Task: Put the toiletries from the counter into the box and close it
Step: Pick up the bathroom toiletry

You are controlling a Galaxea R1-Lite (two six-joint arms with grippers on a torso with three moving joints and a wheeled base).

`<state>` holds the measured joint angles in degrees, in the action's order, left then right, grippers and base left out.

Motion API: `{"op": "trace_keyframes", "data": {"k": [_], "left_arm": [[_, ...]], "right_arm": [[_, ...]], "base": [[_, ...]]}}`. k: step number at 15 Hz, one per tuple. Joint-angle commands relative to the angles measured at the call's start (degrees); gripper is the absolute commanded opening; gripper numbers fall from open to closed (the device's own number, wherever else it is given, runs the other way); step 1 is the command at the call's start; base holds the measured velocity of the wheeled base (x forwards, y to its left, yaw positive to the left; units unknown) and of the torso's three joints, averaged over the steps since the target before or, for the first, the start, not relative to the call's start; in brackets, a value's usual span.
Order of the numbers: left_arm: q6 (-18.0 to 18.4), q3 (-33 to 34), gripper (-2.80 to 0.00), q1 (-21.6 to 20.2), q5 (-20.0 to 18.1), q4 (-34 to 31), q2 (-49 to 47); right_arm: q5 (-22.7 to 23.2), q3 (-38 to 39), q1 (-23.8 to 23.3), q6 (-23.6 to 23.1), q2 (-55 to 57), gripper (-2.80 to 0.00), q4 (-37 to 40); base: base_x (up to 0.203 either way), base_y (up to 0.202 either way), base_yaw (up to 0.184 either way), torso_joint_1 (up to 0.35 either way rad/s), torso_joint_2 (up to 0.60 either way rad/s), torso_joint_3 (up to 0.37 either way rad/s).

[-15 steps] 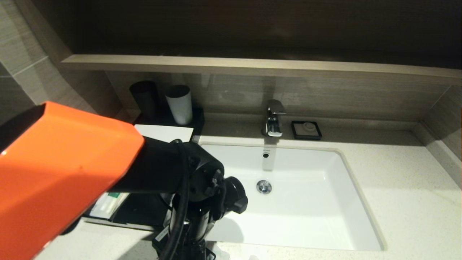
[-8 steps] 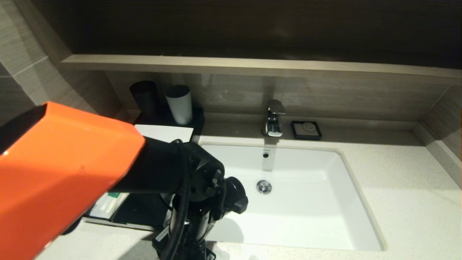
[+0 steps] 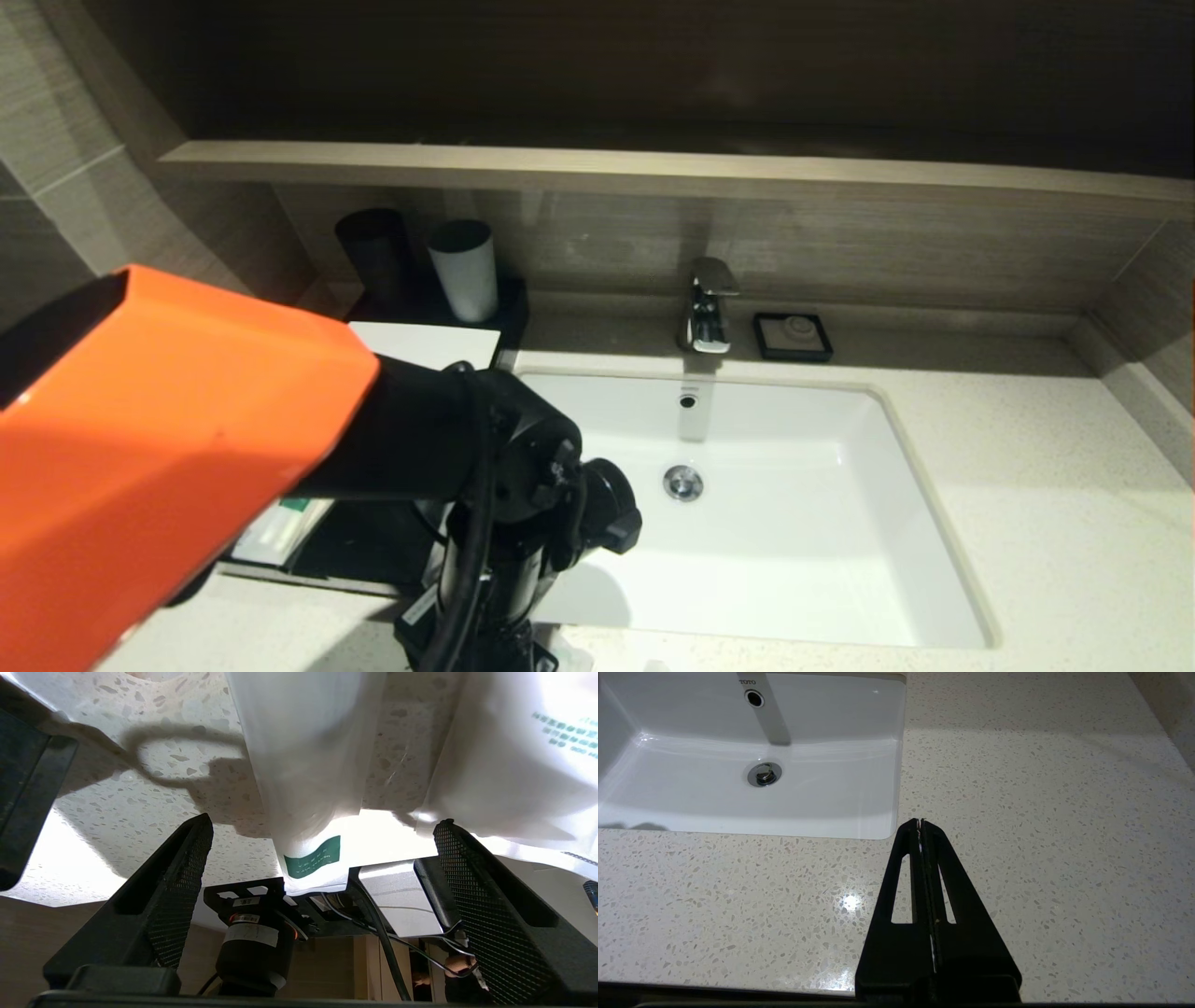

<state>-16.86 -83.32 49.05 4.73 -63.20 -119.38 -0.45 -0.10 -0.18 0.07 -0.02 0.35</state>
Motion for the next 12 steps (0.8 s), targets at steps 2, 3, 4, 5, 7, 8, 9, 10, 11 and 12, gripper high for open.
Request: {"op": "trace_keyframes", "data": {"k": [2, 3, 4, 5, 7, 8, 9, 10, 11, 12], "left_arm": [[-0.10, 0.00, 0.00, -0.01, -0.05, -0.35, -0.15], [-0.11, 0.00, -2.80, -0.01, 0.02, -0.35, -0.15], [-0.10, 0.00, -2.80, -0.01, 0.02, -0.36, -0.15], [-0.10, 0.00, -2.80, -0.01, 0.02, -0.44, -0.15], [-0.10, 0.00, -2.80, -0.01, 0.02, -0.44, -0.15], [-0.10, 0.00, -2.80, -0.01, -0.01, -0.44, -0.15], [-0.10, 0.00, -2.80, -0.01, -0.07, -0.44, -0.15], [-0.10, 0.00, -2.80, -0.01, 0.02, -0.44, -0.15], [-0.10, 0.00, -2.80, -0.01, -0.07, -0.44, -0.14], [-0.10, 0.00, -2.80, -0.01, 0.02, -0.44, -0.06]], "right_arm": [[0.01, 0.01, 0.01, 0.01, -0.06, -2.80, 0.02], [0.01, 0.01, 0.01, 0.01, -0.06, -2.80, 0.09], [0.01, 0.01, 0.01, 0.01, -0.06, -2.80, 0.08], [0.01, 0.01, 0.01, 0.01, -0.06, -2.80, 0.00], [0.01, 0.01, 0.01, 0.01, -0.06, -2.80, 0.00], [0.01, 0.01, 0.01, 0.01, -0.06, -2.80, 0.09], [0.01, 0.01, 0.01, 0.01, -0.06, -2.80, 0.00], [0.01, 0.01, 0.01, 0.01, -0.06, -2.80, 0.00], [0.01, 0.01, 0.01, 0.01, -0.06, -2.80, 0.03], [0.01, 0.01, 0.01, 0.01, -0.06, -2.80, 0.00]], "base": [[0.000, 0.000, 0.000, 0.000, 0.00, 0.000], [0.000, 0.000, 0.000, 0.000, 0.00, 0.000], [0.000, 0.000, 0.000, 0.000, 0.00, 0.000], [0.000, 0.000, 0.000, 0.000, 0.00, 0.000], [0.000, 0.000, 0.000, 0.000, 0.00, 0.000], [0.000, 0.000, 0.000, 0.000, 0.00, 0.000], [0.000, 0.000, 0.000, 0.000, 0.00, 0.000], [0.000, 0.000, 0.000, 0.000, 0.00, 0.000], [0.000, 0.000, 0.000, 0.000, 0.00, 0.000], [0.000, 0.000, 0.000, 0.000, 0.00, 0.000]]}}
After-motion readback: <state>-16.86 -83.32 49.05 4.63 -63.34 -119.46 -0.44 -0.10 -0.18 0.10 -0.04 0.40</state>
